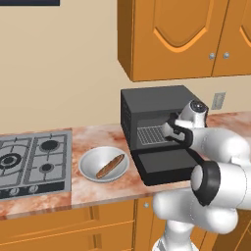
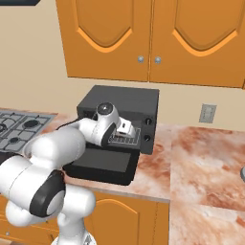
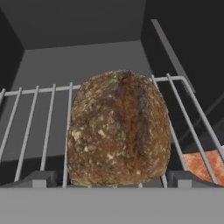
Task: Pick up the heated bread from the toaster oven and place it in the bowl. Then move the bread bowl to the dining counter.
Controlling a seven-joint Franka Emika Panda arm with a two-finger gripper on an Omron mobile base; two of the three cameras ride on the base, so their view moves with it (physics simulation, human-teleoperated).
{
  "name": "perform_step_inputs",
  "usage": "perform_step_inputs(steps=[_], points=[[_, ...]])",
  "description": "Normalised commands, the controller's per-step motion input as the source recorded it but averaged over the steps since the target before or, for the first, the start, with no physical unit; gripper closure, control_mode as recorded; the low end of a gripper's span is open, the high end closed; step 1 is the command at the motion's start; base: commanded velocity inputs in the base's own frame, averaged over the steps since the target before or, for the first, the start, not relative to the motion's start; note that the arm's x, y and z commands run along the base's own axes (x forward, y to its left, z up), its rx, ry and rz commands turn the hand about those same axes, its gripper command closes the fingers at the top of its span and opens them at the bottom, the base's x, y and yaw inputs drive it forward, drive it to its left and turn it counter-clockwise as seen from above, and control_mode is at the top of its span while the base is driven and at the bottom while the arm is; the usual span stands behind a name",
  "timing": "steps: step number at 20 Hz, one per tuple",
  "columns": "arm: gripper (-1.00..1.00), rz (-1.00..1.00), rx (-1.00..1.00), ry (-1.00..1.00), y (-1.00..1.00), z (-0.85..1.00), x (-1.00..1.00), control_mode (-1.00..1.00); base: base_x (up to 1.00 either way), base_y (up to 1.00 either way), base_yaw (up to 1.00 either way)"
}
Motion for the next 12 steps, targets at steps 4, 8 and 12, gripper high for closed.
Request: perform_step_inputs(steps=[4, 8, 12], points=[[-1.00, 0.00, -0.04, 0.00, 0.00, -0.17, 0.07, -1.00, 0.00, 0.00, 0.00], [-1.00, 0.00, -0.04, -0.02, 0.00, -0.05, 0.02, -1.00, 0.00, 0.00, 0.00], [1.00, 0.00, 0.00, -0.10, 0.00, 0.00, 0.00, -1.00, 0.00, 0.00, 0.00]])
